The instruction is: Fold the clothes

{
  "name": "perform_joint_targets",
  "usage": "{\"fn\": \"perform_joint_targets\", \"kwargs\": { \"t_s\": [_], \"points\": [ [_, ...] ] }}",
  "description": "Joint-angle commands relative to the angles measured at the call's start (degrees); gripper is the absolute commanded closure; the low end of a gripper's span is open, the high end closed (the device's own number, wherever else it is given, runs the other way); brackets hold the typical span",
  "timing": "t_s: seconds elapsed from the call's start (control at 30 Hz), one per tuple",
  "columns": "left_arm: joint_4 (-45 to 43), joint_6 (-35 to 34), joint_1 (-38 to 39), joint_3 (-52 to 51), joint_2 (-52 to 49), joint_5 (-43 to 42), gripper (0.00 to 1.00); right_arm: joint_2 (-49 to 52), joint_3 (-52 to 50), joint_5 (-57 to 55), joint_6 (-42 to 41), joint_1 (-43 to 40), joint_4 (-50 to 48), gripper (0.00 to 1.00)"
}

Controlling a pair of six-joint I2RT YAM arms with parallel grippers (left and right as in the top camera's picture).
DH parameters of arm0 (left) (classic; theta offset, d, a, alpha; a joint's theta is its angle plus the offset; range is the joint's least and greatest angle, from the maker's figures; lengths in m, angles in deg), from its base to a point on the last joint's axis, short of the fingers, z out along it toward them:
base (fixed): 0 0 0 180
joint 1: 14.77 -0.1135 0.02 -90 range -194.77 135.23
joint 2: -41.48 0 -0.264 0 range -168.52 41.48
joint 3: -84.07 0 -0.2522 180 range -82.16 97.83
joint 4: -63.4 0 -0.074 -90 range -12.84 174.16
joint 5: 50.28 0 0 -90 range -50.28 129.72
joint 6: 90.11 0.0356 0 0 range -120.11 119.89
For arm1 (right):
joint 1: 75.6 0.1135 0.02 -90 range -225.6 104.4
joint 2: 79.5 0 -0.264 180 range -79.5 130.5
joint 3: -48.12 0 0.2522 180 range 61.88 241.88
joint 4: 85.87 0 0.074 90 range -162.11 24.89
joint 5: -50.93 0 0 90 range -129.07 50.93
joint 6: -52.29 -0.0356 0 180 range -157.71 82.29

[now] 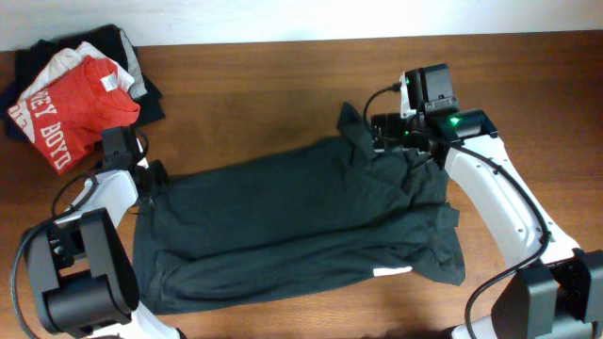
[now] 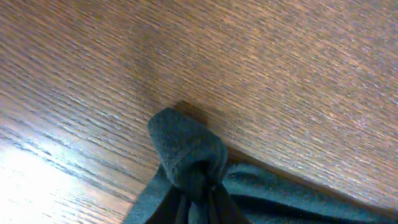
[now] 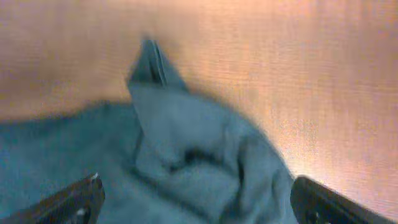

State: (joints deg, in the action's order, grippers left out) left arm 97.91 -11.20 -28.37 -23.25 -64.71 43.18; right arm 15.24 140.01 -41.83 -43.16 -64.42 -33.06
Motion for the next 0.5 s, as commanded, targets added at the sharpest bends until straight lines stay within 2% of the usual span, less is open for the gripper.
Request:
{"fn": "perform_joint_targets", "kwargs": {
  "t_s": [0.0,0.03,0.2,0.37,0.43,0.47],
  "points": [
    [0.35,0.31,0.11,-0.15,-2.03,-0.42,0.95,5.35,0.74,4.68,4.2,0.04,-6.34,0.01],
    [0.37,0.31,0.11,-0.15,-2.03,-0.42,0.99,8.31,0.74,5.92,4.2,0.04,-9.01,0.01],
    [0.39,0.31,0.11,-0.15,-2.03,-0.44,0.99,22.27,0.74,8.57,5.53,0.39,-23.45,0.01],
    [0.37,0.31,0.11,-0.15,-2.03,-0.44,1.0,26.53,0.76,8.15,7.21,2.36,-24.55,0.02],
    [0.37,0.31,0.11,-0.15,-2.03,-0.44,0.99,26.56,0.76,8.11,7.17,2.69,-24.55,0.23],
    [0.37,0.31,0.11,-0.15,-2.03,-0.44,1.0,26.53,0.76,7.72,7.13,2.67,-24.44,0.52]
  ]
}}
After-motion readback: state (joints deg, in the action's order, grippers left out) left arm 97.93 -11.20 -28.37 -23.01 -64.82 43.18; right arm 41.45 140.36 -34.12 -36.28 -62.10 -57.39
